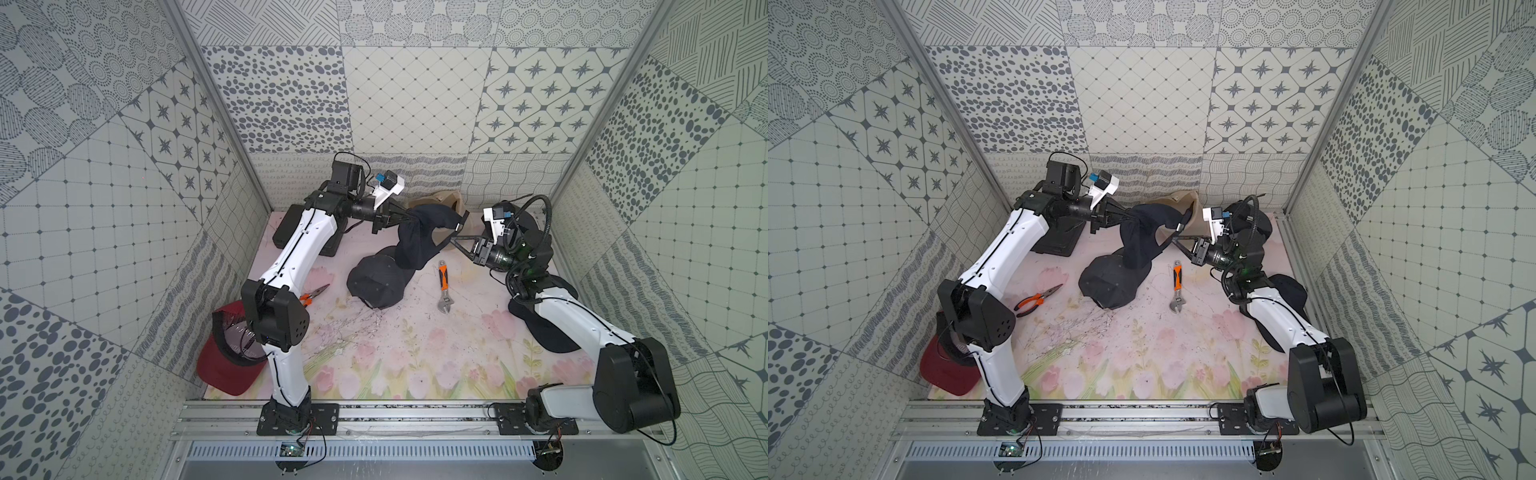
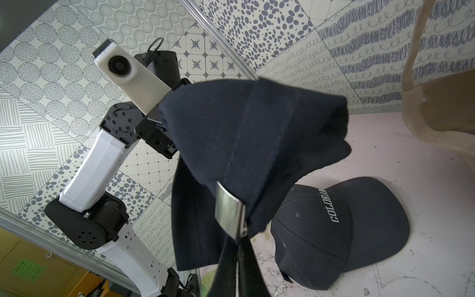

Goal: Open the adjustable buckle of the baseball cap
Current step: Pick up the baseball cap from the center of the board.

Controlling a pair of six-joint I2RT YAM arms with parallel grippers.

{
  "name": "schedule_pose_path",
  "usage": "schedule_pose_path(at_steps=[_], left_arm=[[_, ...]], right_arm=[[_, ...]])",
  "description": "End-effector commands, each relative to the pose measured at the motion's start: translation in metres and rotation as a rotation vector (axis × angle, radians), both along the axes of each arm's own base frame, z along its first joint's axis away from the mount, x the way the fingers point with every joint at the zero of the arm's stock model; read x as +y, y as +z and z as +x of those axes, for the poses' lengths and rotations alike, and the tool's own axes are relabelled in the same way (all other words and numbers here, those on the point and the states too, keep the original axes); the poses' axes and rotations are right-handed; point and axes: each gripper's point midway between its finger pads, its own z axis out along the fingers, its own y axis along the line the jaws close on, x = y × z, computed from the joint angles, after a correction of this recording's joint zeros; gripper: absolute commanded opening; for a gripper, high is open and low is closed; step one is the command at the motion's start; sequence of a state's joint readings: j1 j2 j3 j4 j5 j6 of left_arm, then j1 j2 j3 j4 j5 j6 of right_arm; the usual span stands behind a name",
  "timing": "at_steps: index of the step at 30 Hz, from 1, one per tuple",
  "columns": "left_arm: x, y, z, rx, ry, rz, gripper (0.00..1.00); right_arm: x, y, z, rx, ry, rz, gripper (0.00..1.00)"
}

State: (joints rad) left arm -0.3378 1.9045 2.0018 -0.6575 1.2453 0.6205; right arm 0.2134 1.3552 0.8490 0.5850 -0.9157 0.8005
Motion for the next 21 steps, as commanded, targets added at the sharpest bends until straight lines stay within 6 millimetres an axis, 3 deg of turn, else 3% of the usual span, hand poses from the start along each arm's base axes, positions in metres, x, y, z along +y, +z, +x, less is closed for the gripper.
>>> schedule_pose_path(at_steps=[1,4,7,12,16,21], left_arm=[[0.001,0.003,0.009,0.01,0.012,-0.021,0.01],[0.002,-0.004,0.016,0.036,0.039,-0.014,0.1],[0.001,-0.011,0.015,0.04,0.047,-0.017,0.25],[0.002,-0.026,0.031,0.05,0.15,-0.002,0.39],[0.005,-0.026,0.034,0.043,0.189,0.004,0.48],[0.008,-0.022,0.034,0.03,0.218,0.024,0.55]], right_arm=[[0.001,0.035,-0.004,-0.135,0.025,0.023,0.0],[0.002,0.032,0.0,-0.148,0.02,-0.038,0.0],[0.002,0.033,0.007,-0.205,0.011,-0.125,0.0],[0.008,0.048,0.018,-0.308,0.058,-0.213,0.0],[0.013,0.056,0.024,-0.343,0.131,-0.238,0.0],[0.01,0.052,0.033,-0.312,0.216,-0.265,0.0]])
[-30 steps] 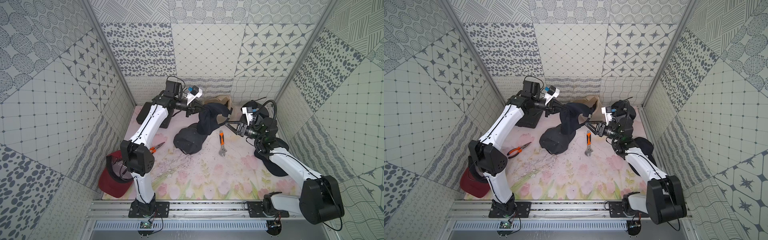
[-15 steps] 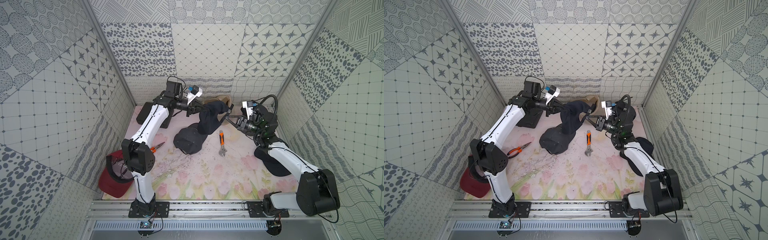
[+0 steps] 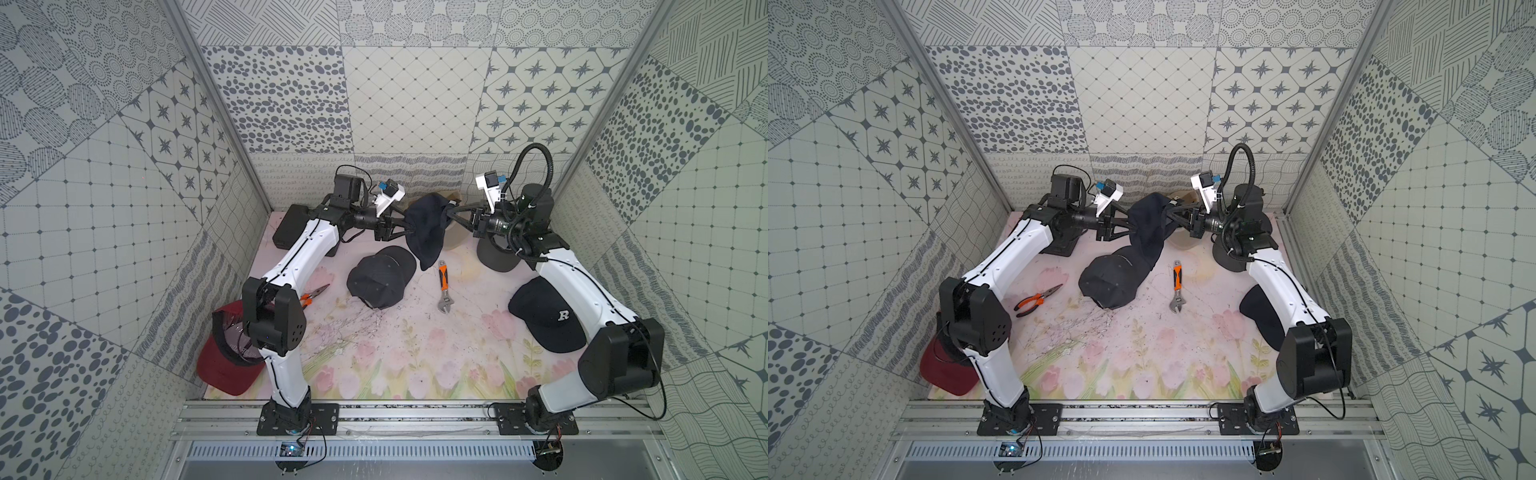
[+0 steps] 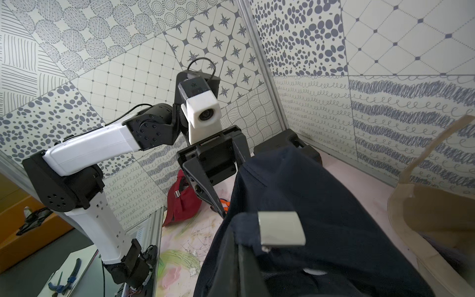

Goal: Open the adjustable buckle of the baseball cap
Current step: Pick up the baseball cap from the center of the board.

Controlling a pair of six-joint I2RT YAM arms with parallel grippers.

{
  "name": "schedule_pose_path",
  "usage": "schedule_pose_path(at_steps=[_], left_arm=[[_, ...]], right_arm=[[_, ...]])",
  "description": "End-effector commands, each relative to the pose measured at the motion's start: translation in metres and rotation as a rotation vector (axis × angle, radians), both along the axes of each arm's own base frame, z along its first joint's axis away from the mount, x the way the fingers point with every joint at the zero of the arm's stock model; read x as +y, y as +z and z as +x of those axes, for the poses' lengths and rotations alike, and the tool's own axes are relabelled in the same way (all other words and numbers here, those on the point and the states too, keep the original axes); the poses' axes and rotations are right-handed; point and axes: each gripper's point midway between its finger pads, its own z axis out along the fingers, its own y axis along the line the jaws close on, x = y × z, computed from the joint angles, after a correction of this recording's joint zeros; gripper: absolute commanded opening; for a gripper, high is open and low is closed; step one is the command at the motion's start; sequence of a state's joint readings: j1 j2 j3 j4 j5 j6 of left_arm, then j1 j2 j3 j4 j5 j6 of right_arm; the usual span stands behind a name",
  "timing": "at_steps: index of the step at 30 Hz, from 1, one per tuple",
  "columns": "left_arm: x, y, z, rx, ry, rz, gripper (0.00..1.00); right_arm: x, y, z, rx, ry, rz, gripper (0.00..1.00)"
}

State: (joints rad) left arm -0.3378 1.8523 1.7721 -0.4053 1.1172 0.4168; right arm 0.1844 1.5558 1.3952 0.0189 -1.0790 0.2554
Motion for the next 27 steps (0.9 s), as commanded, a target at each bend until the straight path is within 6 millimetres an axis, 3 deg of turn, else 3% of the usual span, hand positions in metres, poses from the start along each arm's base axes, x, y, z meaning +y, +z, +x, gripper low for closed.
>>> schedule_pose_path(at_steps=[1,4,6,17,27], left_arm=[[0.009,0.021,0.012,-0.078,0.079,-0.009,0.56],[0.015,0.02,0.016,-0.077,0.112,0.0,0.63],[0.017,0.02,0.017,-0.074,0.124,0.002,0.74],[0.025,0.021,0.022,-0.053,0.135,-0.01,0.76],[0.013,0.033,0.025,-0.006,0.046,-0.07,0.73]], right_arm=[[-0.003,-0.006,-0.005,-0.01,0.082,-0.052,0.0],[-0.006,-0.007,-0.004,-0.017,0.07,-0.096,0.0],[-0.013,-0.005,-0.001,-0.022,0.054,-0.096,0.0],[-0.028,0.007,-0.002,-0.035,0.037,-0.072,0.0],[-0.022,0.004,-0.016,-0.059,0.091,-0.068,0.0]])
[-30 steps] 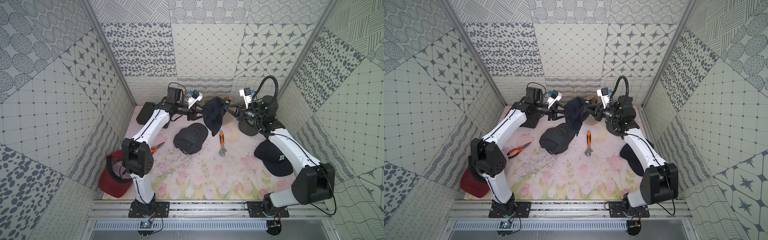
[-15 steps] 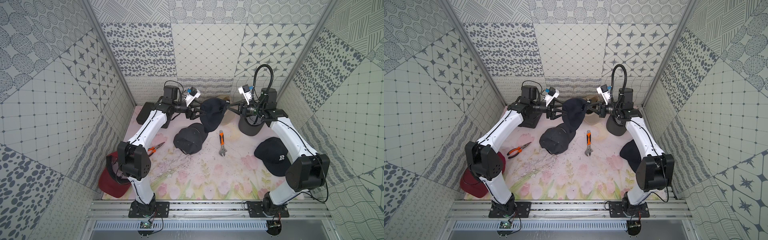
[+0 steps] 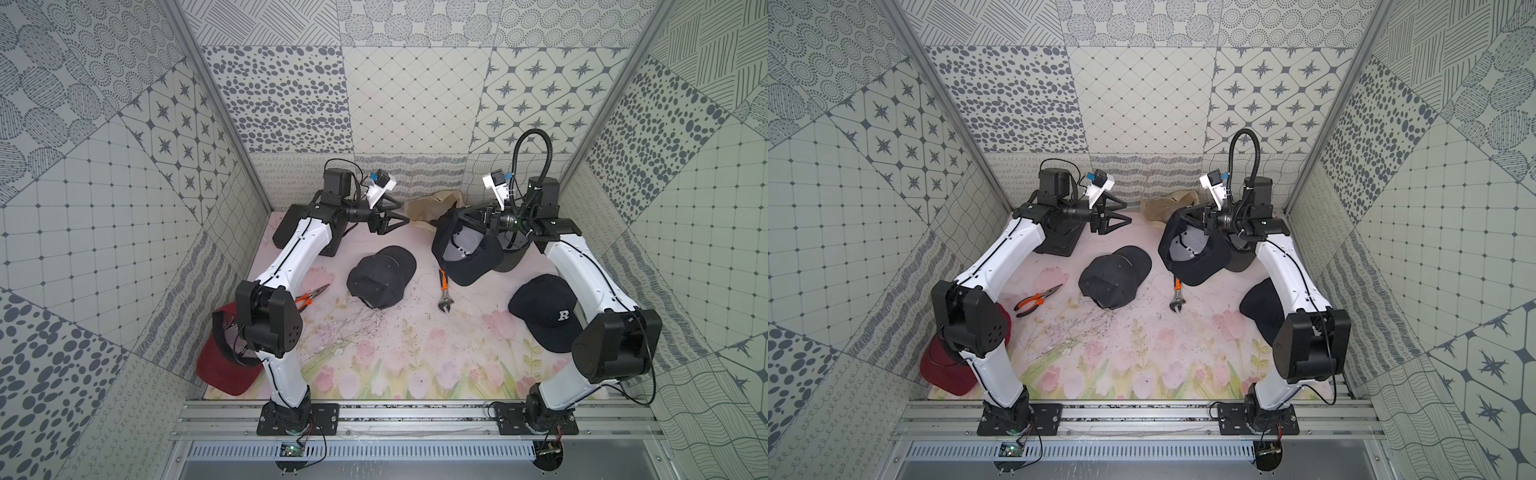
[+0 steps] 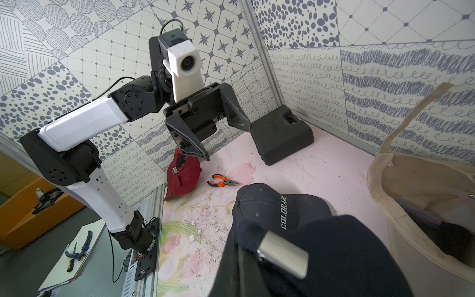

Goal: Open the adjustable buckle of the baseball cap
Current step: Pick up the baseball cap from the center of the board.

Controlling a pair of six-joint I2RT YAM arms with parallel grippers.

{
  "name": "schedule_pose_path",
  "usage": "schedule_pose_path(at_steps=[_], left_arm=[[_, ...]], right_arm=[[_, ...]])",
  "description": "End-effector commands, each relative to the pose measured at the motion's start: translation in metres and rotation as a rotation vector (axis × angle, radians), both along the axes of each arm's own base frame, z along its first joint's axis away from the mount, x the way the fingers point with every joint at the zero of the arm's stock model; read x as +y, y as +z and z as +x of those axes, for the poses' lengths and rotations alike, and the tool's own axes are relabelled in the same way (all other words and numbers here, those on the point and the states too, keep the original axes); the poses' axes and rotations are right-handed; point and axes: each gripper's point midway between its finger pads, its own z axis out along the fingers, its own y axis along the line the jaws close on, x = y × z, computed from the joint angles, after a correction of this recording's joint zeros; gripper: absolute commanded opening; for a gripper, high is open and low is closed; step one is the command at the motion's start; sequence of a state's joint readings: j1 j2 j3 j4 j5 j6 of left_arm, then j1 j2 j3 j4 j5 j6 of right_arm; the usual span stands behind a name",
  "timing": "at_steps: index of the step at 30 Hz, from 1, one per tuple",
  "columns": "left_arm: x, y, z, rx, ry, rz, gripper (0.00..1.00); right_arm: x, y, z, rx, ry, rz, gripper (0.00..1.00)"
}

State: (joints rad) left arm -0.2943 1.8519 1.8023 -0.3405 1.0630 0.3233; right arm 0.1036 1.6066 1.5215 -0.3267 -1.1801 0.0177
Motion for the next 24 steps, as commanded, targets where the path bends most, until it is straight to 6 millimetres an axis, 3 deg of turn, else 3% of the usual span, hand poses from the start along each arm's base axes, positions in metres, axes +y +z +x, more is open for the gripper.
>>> schedule_pose_path(at_steps=[1,10,15,24], left_arm=[[-0.007,0.017,-0.002,-0.003,-0.073,-0.051,0.72],[-0.047,0.01,-0.015,-0.056,-0.145,-0.014,0.73],[-0.071,-0.006,-0.023,-0.044,-0.206,0.028,0.73],[-0.1,-0.014,-0.03,-0.042,-0.273,0.023,0.67]], right_arm=[[0.005,0.019,-0.018,-0.097,0.056,0.011,0.0],[0.023,0.018,-0.02,-0.049,0.118,0.002,0.0],[0.033,0.019,-0.023,-0.038,0.154,0.011,0.0],[0.038,0.02,-0.028,-0.023,0.176,0.017,0.0]])
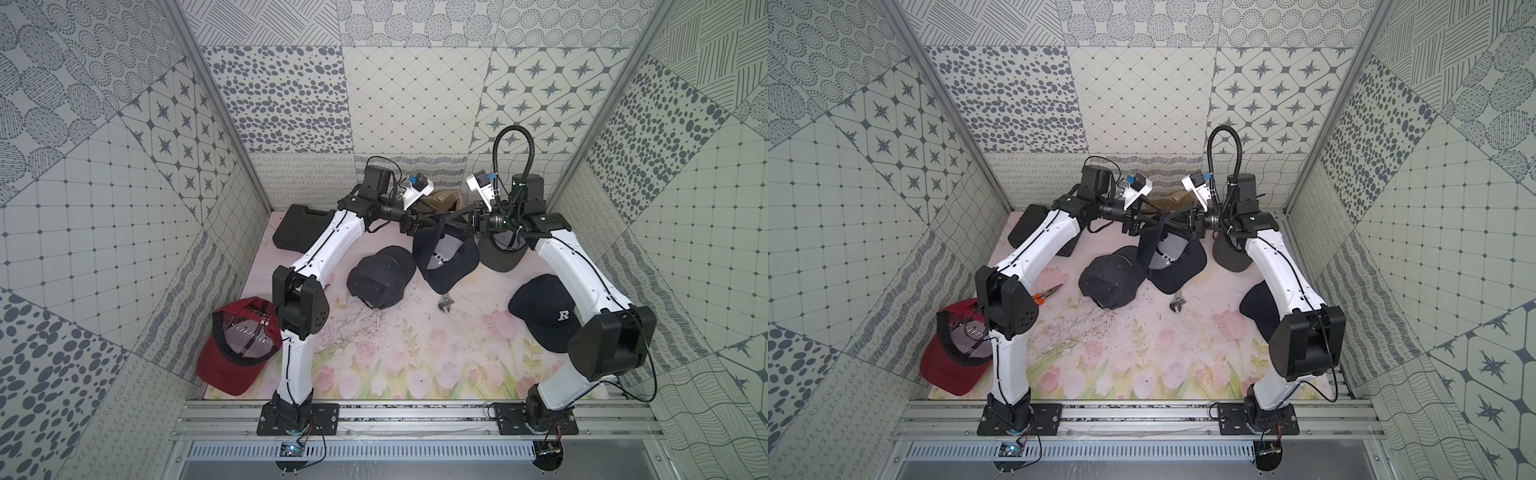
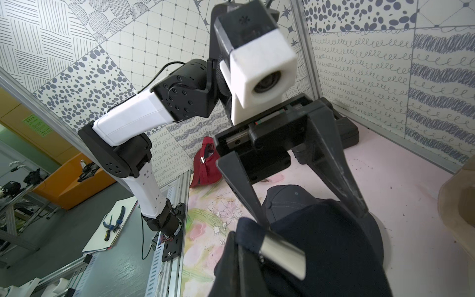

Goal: Open the adjustable buckle of the baseball cap
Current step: Pick up the baseball cap from the center of the board.

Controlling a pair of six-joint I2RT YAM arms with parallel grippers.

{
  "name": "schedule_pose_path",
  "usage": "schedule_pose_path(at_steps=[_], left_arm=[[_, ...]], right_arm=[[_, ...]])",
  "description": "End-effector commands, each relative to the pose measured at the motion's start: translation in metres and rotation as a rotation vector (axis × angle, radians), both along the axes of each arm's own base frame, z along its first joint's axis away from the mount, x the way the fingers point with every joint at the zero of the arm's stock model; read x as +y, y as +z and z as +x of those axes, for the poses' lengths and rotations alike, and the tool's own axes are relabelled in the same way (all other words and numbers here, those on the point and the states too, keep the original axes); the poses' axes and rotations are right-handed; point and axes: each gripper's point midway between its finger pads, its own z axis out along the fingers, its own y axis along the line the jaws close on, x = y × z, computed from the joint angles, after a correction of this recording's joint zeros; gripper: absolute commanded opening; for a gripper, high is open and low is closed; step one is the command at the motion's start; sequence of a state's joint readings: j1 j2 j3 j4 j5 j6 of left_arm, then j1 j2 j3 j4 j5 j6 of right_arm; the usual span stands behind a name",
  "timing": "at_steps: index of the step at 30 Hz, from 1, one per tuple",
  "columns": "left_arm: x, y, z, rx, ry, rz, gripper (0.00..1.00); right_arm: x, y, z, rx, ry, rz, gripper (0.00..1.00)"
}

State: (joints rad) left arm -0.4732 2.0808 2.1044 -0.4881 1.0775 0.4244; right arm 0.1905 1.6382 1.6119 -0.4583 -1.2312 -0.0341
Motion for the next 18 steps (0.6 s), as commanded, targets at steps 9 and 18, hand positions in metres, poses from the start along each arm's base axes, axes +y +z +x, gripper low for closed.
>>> schedule_pose_path(at_steps=[9,18], left_arm=[[-0.011,0.0,-0.018,0.014,-0.097,0.004,0.02],[-0.004,0.015,0.009,-0.02,0.166,-0.003,0.0]], right_arm=[[0.001,0.006,0.004,-0.039,-0.006,0.001,0.0],[-0.02,-0.045,0.022,0.041,-0.293,-0.082,0.09]])
